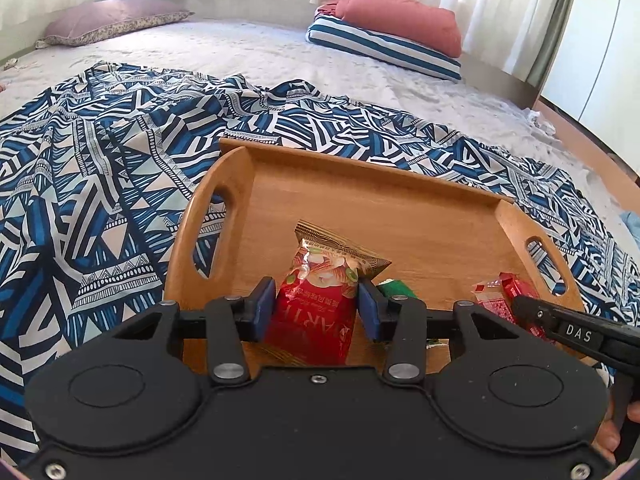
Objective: Organize snacks
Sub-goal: 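Open the right gripper to release the red bar onto the tray, then open the left gripper to drop the red chip bag onto the tray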
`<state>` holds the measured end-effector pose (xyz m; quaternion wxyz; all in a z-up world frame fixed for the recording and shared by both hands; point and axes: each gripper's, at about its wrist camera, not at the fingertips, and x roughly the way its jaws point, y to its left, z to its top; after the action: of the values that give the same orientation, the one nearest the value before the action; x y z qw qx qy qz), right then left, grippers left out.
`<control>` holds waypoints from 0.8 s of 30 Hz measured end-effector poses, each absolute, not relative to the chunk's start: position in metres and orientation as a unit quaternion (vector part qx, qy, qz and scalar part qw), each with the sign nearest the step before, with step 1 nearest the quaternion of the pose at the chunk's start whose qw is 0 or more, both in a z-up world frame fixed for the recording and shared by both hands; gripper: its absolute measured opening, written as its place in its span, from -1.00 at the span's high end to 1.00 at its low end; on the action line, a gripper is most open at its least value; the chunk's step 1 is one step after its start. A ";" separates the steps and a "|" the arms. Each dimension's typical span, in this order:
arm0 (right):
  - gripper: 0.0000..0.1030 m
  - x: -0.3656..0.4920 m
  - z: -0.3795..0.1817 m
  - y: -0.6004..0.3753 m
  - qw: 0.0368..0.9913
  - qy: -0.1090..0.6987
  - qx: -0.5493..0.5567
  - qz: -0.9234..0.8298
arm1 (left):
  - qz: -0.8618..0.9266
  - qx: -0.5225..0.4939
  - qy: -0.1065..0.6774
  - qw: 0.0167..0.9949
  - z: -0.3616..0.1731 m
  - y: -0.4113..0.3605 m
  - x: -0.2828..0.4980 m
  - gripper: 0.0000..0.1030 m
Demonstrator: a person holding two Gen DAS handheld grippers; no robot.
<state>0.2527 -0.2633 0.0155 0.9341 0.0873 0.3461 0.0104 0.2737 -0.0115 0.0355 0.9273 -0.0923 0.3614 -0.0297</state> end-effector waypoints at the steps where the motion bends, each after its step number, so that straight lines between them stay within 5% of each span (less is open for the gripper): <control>1: 0.37 0.253 0.015 -0.263 0.934 0.346 0.088 0.010 | -0.030 -0.092 0.362 0.927 0.035 -0.012 0.274 0.14; 5: -0.12 0.251 0.018 -0.263 0.936 0.342 0.089 0.009 | -0.040 -0.100 0.360 0.927 0.037 -0.010 0.271 -0.49; 16: -0.66 0.206 0.053 -0.257 0.950 0.304 0.072 0.028 | -0.073 -0.056 0.313 0.945 0.072 -0.003 0.219 -0.80; 24: -0.81 0.145 0.062 -0.239 0.959 0.278 0.029 0.045 | -0.094 -0.051 0.317 0.942 0.079 0.003 0.166 -0.83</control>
<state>0.1445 -0.2387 0.0621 0.9592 0.0287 0.2777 0.0449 0.1660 0.0030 0.0795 0.9424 -0.0513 0.3169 -0.0943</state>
